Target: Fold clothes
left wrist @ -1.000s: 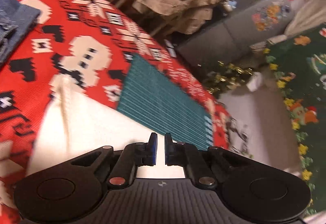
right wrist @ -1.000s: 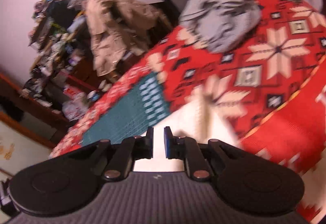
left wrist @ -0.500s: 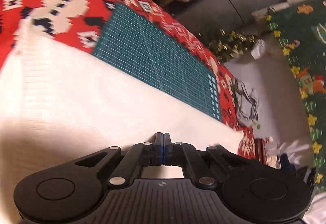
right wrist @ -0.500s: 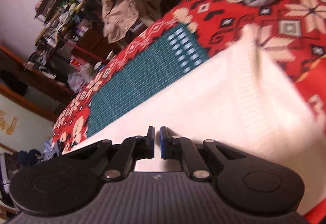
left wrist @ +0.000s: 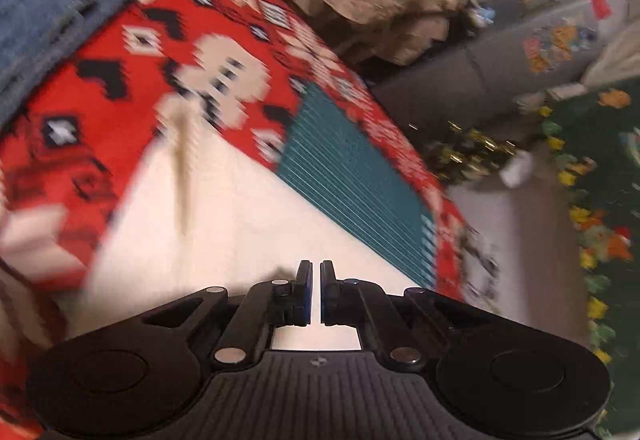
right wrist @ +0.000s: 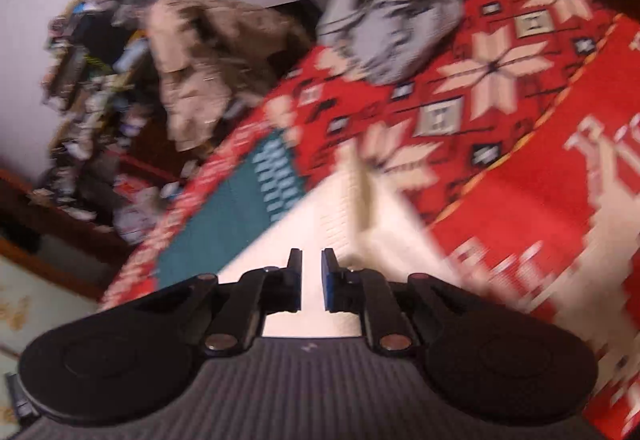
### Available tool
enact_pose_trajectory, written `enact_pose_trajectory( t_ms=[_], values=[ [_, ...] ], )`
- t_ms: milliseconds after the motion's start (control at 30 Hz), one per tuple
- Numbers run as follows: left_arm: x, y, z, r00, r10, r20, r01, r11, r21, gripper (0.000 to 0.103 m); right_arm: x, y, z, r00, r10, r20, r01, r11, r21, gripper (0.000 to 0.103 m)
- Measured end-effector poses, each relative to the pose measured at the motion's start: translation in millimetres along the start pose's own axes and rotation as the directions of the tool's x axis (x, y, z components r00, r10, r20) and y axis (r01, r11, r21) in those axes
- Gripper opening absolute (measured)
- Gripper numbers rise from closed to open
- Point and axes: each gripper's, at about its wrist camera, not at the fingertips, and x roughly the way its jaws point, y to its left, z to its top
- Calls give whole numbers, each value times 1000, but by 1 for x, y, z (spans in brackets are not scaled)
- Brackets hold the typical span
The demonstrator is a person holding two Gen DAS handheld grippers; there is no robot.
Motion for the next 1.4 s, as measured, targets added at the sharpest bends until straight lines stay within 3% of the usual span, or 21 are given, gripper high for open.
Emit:
enact_pose_trajectory(
  t_ms=[133,300,333,500,667,800,933,967,1033,1133,1167,1400],
  values=[
    [14,-20,-23,999,-26,-45,29,998,62,3,6,20,-21,997,47,-58,-49,998,-31,12],
    [41,-22,-33,995,53,-87,-43,992,115,3,24,28,-40,993,-10,-118,4,999,-51,12],
    [40,-20,-33,994,64,-86,-53,991,125,3,27,28,-43,991,-25,-128,18,998,-56,4],
    [20,-8,-28,993,109,-51,-100,982,158,2,11,9,-26,994,-71,-84,66,996,-58,3],
    [-5,20,-11,991,136,-16,-134,986,95,2,-4,-21,-2,995,-96,-25,96,995,17,3],
    [-26,30,-6,998,62,12,-62,998,10,4,-12,-23,0,1000,-27,-12,27,999,38,11],
    [-32,12,-20,999,-48,-1,48,998,29,4,-17,2,-25,998,34,-49,-36,999,-40,12],
    [-28,8,-26,999,-44,-16,45,998,47,4,-13,9,-31,997,31,-67,-35,998,-59,12],
    [-15,-2,-37,999,-6,-47,10,996,90,5,-5,17,-41,994,21,-105,-29,997,-75,12],
    [3,-4,-47,992,112,-66,-102,985,143,4,2,23,-50,992,-35,-123,21,993,-116,10],
    [3,-2,-47,990,123,-63,-112,982,149,3,3,23,-51,991,-58,-122,42,990,-131,5],
    [-30,24,-41,984,177,4,-177,982,68,3,-12,-4,-32,992,-109,-66,105,993,-62,2]
  ],
)
